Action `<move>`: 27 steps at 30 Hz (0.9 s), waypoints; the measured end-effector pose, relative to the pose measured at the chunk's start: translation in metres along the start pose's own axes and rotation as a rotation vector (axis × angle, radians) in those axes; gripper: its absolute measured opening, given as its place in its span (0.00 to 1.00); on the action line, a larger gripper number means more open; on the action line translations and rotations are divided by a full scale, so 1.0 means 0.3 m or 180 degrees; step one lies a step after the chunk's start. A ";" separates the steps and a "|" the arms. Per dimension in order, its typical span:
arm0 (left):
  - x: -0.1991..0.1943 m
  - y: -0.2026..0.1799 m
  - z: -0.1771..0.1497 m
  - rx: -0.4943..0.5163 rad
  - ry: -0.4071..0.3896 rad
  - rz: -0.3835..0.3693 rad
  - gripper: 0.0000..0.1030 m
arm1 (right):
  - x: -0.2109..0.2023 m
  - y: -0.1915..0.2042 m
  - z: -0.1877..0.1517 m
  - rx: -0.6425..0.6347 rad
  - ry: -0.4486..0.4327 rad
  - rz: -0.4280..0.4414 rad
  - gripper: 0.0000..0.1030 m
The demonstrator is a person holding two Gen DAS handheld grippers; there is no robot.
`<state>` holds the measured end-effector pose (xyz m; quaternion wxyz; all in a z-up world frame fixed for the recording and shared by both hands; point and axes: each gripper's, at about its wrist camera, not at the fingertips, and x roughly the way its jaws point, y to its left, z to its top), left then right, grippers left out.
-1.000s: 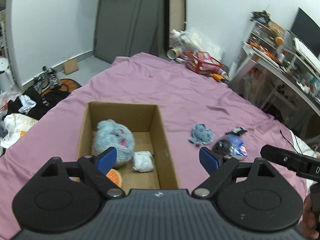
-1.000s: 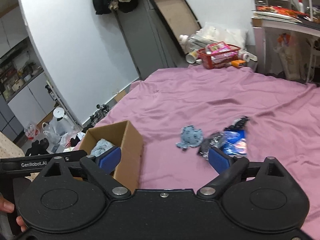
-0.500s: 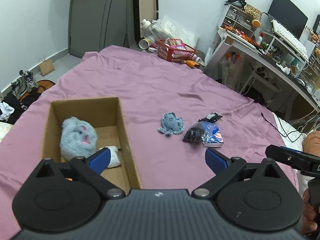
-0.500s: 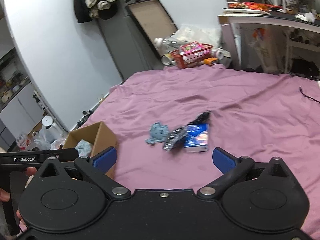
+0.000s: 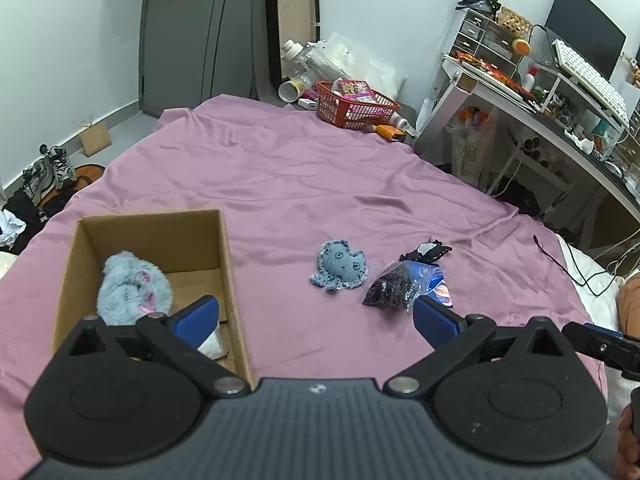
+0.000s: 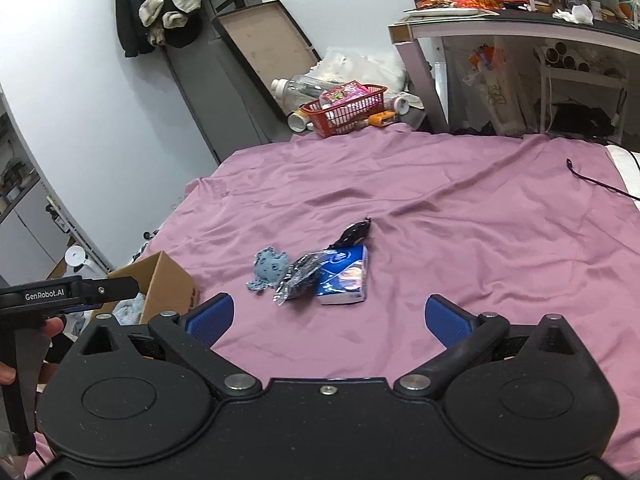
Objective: Organize soft objects
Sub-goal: 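Move both tools from the box toward the blue octopus and black bag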
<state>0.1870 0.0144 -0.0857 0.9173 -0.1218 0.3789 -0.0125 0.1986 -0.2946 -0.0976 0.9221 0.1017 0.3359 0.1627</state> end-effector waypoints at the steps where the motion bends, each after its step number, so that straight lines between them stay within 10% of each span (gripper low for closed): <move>1: 0.010 -0.006 0.003 0.0008 0.0028 0.0001 1.00 | 0.004 -0.008 0.000 0.0018 -0.0001 -0.0006 1.00; 27: 0.349 -0.272 0.008 0.0529 0.0517 -0.0314 0.97 | 0.185 -0.219 -0.015 0.0322 0.0246 -0.0036 0.86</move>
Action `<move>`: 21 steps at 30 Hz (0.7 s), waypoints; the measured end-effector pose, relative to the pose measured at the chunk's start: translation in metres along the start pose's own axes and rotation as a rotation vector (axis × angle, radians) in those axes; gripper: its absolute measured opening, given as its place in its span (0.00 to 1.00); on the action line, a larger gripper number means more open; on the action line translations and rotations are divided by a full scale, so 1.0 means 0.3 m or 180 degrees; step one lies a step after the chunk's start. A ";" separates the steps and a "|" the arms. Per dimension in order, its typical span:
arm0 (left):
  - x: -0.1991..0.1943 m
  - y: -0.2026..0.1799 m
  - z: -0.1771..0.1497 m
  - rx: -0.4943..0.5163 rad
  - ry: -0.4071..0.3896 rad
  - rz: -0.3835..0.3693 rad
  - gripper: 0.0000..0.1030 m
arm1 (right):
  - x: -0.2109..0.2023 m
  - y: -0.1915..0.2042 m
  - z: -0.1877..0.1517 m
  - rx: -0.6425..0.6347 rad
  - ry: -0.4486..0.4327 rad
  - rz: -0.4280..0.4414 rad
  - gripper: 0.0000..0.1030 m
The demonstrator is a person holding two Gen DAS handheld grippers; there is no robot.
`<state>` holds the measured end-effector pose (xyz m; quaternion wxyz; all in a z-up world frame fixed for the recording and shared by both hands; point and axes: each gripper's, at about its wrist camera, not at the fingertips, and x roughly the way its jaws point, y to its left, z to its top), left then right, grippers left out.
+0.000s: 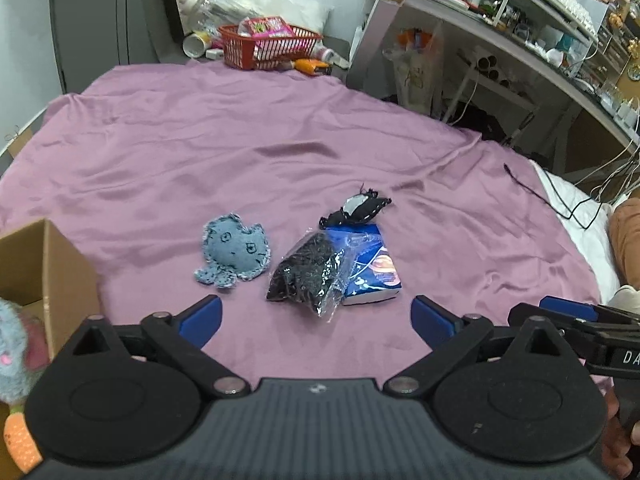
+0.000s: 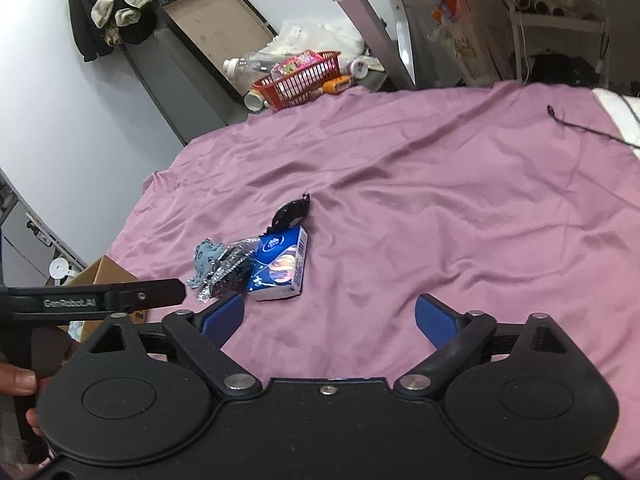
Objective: Organize soft objects
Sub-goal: 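Move both tools from the box toward the blue octopus and black bag, then grasp the clear bag of black beads with left gripper while right gripper grasps blue tissue pack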
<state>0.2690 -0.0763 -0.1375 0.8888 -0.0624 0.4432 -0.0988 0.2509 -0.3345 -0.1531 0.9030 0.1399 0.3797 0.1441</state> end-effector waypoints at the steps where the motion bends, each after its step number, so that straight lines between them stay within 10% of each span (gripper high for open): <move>1: 0.013 0.000 0.001 -0.0008 0.0005 0.0002 0.97 | 0.012 -0.005 0.001 0.0020 0.0025 0.0019 0.85; 15: 0.186 0.016 0.047 0.0012 0.0024 0.0081 0.82 | 0.160 -0.001 0.049 0.0025 0.0165 0.0179 0.82; 21: 0.239 0.028 0.052 -0.0027 0.0097 -0.0053 0.54 | 0.197 0.015 0.055 0.0008 0.0221 0.0218 0.82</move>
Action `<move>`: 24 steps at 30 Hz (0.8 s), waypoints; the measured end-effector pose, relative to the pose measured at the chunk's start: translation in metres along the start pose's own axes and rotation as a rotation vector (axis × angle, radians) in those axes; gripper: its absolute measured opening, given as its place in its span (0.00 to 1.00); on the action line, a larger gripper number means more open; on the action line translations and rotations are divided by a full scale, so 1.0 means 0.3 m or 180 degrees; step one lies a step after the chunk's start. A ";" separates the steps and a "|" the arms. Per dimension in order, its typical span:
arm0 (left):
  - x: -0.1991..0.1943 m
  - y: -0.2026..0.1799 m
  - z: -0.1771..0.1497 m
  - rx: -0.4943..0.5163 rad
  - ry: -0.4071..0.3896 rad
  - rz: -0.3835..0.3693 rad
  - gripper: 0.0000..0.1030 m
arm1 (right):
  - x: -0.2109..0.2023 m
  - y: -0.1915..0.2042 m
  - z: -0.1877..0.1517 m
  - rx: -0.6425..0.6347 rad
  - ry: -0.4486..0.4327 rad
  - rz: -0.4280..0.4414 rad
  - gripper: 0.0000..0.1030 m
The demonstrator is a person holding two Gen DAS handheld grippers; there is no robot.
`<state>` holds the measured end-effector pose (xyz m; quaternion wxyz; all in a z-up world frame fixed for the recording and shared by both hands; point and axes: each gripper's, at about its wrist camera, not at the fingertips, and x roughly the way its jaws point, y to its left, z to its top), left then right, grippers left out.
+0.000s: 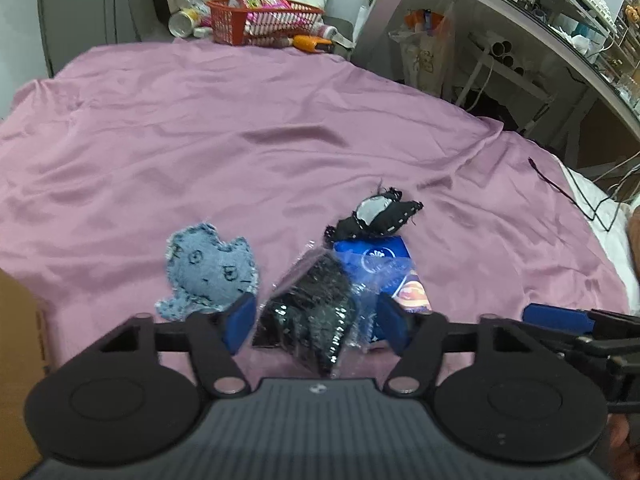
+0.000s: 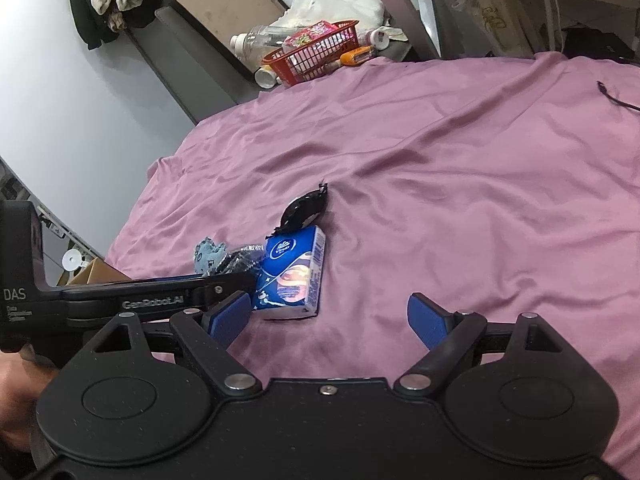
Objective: Organize soft objects
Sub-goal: 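Grasp the clear bag of black beads with left gripper while right gripper grasps blue tissue pack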
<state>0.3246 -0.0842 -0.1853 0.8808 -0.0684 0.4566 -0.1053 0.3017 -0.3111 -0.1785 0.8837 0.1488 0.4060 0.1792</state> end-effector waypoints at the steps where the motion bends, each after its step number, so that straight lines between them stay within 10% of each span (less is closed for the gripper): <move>1: 0.001 0.004 -0.001 -0.0011 0.0001 -0.0003 0.47 | 0.004 0.003 0.001 -0.0008 0.0004 0.0002 0.82; 24: -0.222 0.180 -0.035 -0.0477 -0.0372 -0.0050 0.37 | 0.201 0.250 -0.016 -0.0523 0.0077 -0.0364 0.78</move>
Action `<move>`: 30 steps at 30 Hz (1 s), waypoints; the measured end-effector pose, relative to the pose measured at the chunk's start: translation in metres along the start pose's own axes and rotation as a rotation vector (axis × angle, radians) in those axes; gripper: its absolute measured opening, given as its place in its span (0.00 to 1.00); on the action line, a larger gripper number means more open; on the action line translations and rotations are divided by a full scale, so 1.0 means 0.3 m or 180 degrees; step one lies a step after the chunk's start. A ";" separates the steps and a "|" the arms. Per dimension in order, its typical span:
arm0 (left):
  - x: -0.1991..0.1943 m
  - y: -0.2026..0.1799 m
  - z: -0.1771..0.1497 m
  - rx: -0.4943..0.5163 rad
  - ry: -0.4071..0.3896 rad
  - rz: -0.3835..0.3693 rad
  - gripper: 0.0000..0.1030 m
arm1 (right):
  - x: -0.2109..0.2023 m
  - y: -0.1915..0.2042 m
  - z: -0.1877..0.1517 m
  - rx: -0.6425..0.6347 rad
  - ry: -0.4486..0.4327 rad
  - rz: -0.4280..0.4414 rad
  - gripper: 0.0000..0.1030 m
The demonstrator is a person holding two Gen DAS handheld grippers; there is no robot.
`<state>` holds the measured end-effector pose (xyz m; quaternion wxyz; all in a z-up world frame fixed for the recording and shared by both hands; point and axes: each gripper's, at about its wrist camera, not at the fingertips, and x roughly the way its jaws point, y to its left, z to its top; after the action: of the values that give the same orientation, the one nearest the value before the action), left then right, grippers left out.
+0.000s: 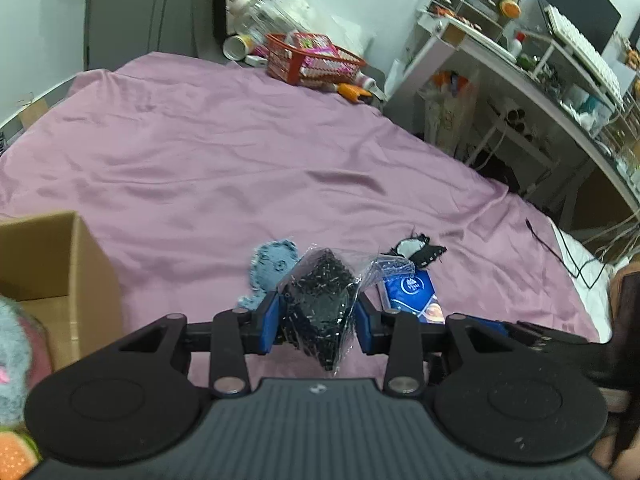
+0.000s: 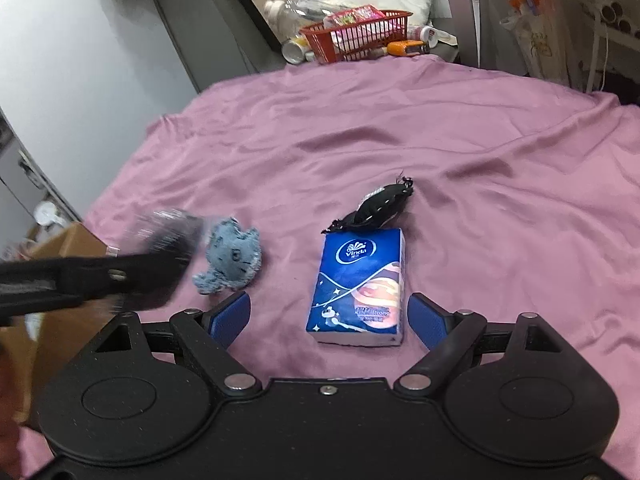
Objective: Organize soft objects
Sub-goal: 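Grasp the clear bag of black beads with left gripper while right gripper grasps blue tissue pack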
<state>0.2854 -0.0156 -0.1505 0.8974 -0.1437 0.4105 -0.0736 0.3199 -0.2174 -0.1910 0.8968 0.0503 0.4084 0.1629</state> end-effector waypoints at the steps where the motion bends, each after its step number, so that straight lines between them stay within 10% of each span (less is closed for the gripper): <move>1: -0.008 0.008 0.000 -0.0021 -0.0012 -0.0003 0.37 | 0.015 0.009 0.001 -0.0028 0.0015 -0.0064 0.74; 3: -0.026 0.024 -0.002 -0.0047 -0.0031 -0.0008 0.37 | 0.038 0.021 0.001 -0.0092 0.0077 -0.0189 0.51; 30: -0.375 0.117 -0.056 -0.0173 -0.0481 0.0113 0.37 | -0.357 0.123 -0.024 -0.0112 -0.0472 0.0097 0.51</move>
<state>0.1997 0.0425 -0.0917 0.9228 -0.1658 0.3460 -0.0355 0.2394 -0.2187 -0.1108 0.9227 0.0526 0.3371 0.1795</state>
